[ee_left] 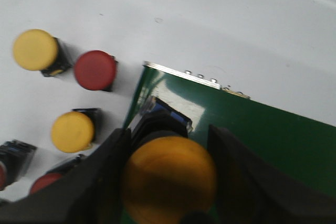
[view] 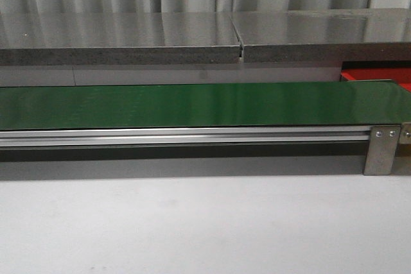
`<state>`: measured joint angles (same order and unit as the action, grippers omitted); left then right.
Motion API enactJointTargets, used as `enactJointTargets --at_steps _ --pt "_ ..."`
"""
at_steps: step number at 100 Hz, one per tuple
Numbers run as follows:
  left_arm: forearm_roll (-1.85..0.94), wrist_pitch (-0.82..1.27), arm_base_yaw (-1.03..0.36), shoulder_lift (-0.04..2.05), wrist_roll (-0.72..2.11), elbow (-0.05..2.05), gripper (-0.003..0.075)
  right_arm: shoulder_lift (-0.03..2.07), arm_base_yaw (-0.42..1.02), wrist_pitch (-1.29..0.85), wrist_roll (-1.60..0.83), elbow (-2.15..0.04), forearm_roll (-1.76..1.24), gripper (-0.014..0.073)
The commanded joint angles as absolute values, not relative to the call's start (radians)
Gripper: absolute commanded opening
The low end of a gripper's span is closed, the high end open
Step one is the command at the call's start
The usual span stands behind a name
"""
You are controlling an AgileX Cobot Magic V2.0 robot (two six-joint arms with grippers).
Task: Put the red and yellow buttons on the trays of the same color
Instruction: 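Carry the yellow button onto the green belt and open the left gripper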
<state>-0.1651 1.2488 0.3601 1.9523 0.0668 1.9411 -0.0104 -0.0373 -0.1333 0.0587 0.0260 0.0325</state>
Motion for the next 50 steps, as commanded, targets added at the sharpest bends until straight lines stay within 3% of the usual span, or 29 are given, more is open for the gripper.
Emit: enactJointTargets --at_steps 1,50 --pt "-0.175 1.246 0.337 1.890 0.067 1.923 0.0262 -0.026 -0.045 -0.055 0.056 0.017 0.039 -0.0067" --pt "-0.149 1.176 0.297 1.890 0.067 1.758 0.0262 -0.026 -0.045 -0.055 0.056 0.017 0.039 -0.0067"
